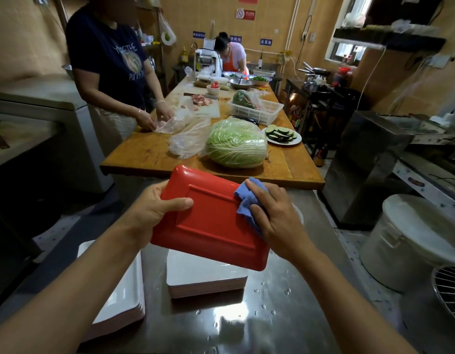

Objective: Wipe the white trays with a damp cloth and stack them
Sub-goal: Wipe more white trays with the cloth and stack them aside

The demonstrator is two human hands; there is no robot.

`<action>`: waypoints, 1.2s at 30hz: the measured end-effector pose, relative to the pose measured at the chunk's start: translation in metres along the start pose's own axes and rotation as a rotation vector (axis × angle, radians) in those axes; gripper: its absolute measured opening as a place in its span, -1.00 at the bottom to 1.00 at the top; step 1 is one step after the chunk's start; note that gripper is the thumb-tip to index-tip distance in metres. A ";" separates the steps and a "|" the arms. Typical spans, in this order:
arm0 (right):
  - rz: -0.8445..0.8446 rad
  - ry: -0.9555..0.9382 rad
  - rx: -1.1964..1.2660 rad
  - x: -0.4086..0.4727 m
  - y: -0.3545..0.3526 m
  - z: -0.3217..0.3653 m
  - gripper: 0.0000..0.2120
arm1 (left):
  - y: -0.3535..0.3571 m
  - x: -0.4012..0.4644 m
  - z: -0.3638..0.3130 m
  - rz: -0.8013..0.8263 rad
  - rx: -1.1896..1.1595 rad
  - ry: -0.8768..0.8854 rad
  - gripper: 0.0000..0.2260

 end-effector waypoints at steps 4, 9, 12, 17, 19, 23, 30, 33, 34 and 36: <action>-0.036 0.023 0.139 0.000 0.009 -0.002 -0.57 | -0.006 0.006 0.015 -0.064 -0.121 -0.073 -0.58; 0.004 0.014 0.159 -0.011 0.026 -0.002 -0.55 | -0.008 0.010 0.026 -0.142 -0.277 -0.191 -0.59; -0.059 -0.025 0.111 -0.023 0.035 -0.001 -0.53 | -0.007 0.009 0.030 -0.172 -0.348 -0.235 -0.75; -0.069 -0.149 -0.139 -0.028 0.063 0.024 -0.49 | 0.012 0.003 0.034 -0.160 -0.423 -0.340 -0.69; -0.028 -0.170 -0.120 -0.028 0.079 0.040 -0.46 | 0.016 0.001 0.033 -0.186 -0.436 -0.343 -0.68; -0.012 -0.065 0.111 -0.023 0.102 0.062 -0.39 | 0.014 -0.002 0.039 -0.258 -0.467 -0.278 -0.78; 0.123 -0.057 -0.073 0.013 0.117 0.063 -0.45 | -0.004 -0.020 0.048 -0.316 -0.458 -0.249 -0.83; 0.097 0.060 -0.065 0.020 0.114 0.040 -0.49 | -0.025 -0.030 0.053 -0.401 -0.420 -0.252 -0.85; 0.094 0.098 -0.032 0.020 0.113 0.034 -0.49 | -0.031 -0.033 0.055 -0.420 -0.411 -0.251 -0.88; 0.097 0.119 0.069 0.019 0.114 0.026 -0.48 | -0.041 -0.040 0.058 -0.439 -0.408 -0.247 -0.91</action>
Point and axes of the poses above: each hand's wrist, its own x-axis towards the middle knuckle, its own y-axis out of the palm, z = x × y, the point moved 4 cm from there along x, towards the middle knuckle, and after that the axes turned 13 degrees about x, right-handed, at the moved point
